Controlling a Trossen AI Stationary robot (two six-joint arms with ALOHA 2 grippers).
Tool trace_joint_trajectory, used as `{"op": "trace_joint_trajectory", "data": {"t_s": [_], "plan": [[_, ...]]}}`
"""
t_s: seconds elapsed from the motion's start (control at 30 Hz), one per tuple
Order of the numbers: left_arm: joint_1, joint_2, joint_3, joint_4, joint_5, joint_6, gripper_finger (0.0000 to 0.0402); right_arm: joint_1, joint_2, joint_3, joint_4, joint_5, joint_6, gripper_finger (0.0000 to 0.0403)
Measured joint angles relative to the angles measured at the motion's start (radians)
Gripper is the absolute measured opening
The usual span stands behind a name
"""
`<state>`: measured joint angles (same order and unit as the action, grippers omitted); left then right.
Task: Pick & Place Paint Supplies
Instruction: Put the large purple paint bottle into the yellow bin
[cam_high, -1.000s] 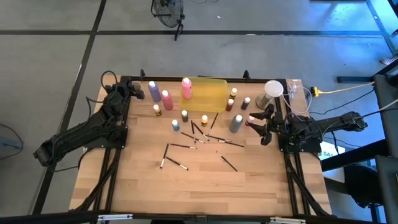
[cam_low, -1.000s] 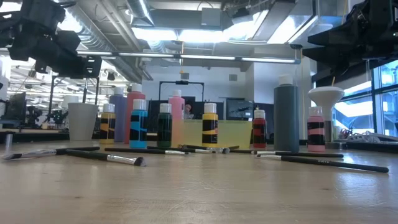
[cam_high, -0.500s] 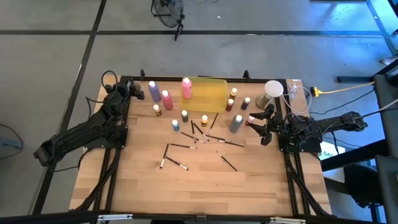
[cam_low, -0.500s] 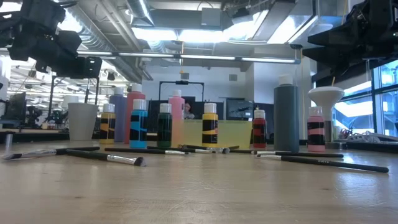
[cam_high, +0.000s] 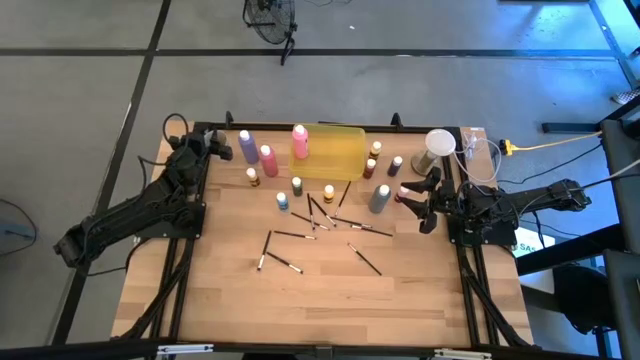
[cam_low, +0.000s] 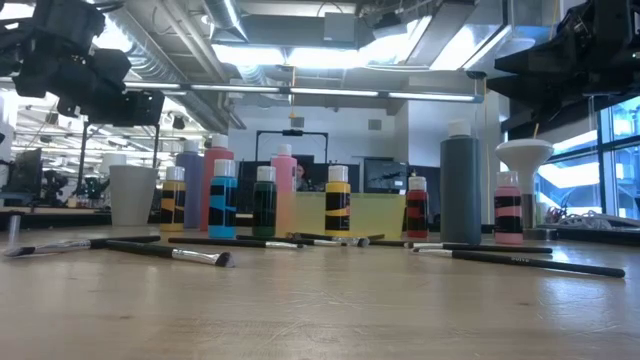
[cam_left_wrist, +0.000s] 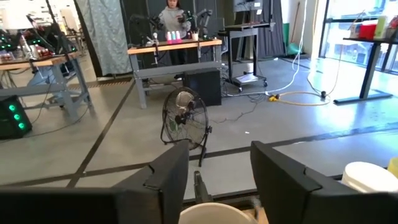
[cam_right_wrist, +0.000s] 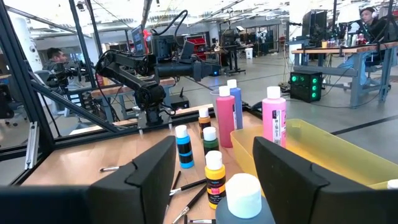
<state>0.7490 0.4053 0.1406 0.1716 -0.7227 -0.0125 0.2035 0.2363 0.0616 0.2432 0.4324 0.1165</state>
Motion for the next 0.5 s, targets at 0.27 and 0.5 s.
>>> {"op": "trace_joint_trajectory", "data": {"t_s": [0.27,0.5], "plan": [[-0.015,-0.017,0.061,0.033,0.071,0.087,0.0171,0.0,0.0,0.0,0.0,0.0,0.0,0.0216],[-0.111,-0.021,0.147,-0.001,0.414,0.203,0.0171,0.0,0.0,0.0,-0.013,0.0,0.0,0.0216]]}}
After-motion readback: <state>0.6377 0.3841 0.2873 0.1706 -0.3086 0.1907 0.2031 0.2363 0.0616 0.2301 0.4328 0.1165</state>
